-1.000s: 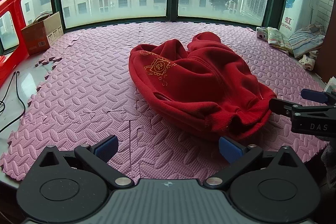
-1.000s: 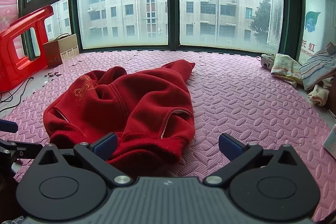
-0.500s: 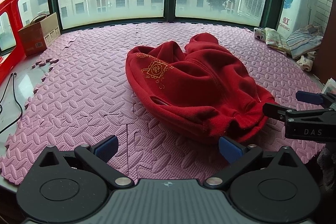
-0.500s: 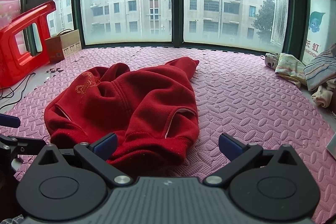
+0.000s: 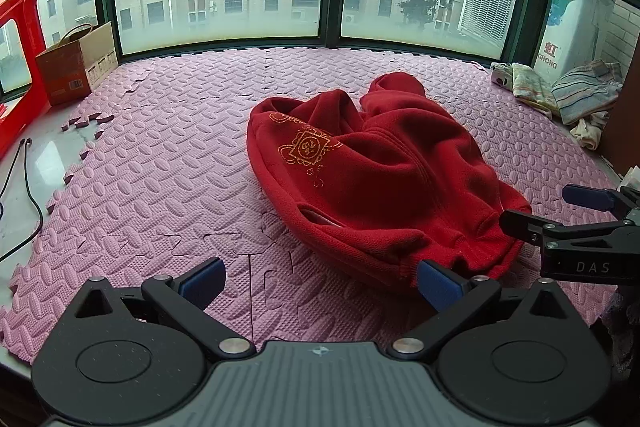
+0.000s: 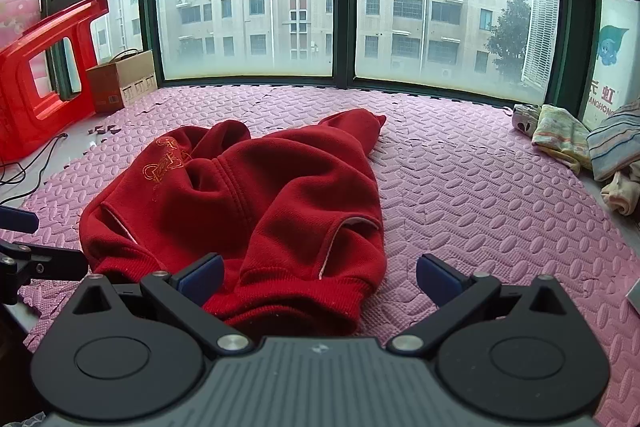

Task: Fold clothes
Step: 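Move both grippers toward the crumpled red garment on the mat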

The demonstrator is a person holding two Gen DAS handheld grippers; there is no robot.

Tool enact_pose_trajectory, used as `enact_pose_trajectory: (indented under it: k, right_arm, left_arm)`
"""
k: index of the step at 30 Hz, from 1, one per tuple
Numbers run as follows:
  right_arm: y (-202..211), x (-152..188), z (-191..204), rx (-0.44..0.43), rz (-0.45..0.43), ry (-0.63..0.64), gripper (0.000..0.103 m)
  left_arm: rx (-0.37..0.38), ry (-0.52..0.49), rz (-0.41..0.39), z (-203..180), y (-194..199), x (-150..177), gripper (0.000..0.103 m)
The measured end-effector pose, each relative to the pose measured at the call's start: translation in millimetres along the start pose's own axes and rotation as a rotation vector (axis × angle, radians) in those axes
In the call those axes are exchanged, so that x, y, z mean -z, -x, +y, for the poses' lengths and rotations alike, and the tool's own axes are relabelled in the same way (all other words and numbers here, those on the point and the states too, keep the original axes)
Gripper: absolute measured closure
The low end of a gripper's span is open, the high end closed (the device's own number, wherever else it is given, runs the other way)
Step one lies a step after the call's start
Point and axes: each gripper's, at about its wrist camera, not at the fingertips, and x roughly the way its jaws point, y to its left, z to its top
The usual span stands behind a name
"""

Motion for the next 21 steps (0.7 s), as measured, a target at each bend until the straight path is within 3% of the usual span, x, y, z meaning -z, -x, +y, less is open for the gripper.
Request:
enact_pose_trajectory:
  k: [21]
  right_arm:
    - [-23.0,-12.8,-2.0,-0.005,0.041,0.000,0.000]
  left_arm:
    - [-0.006,0.061,0.025,16.0,-25.0,-28.4,0.000]
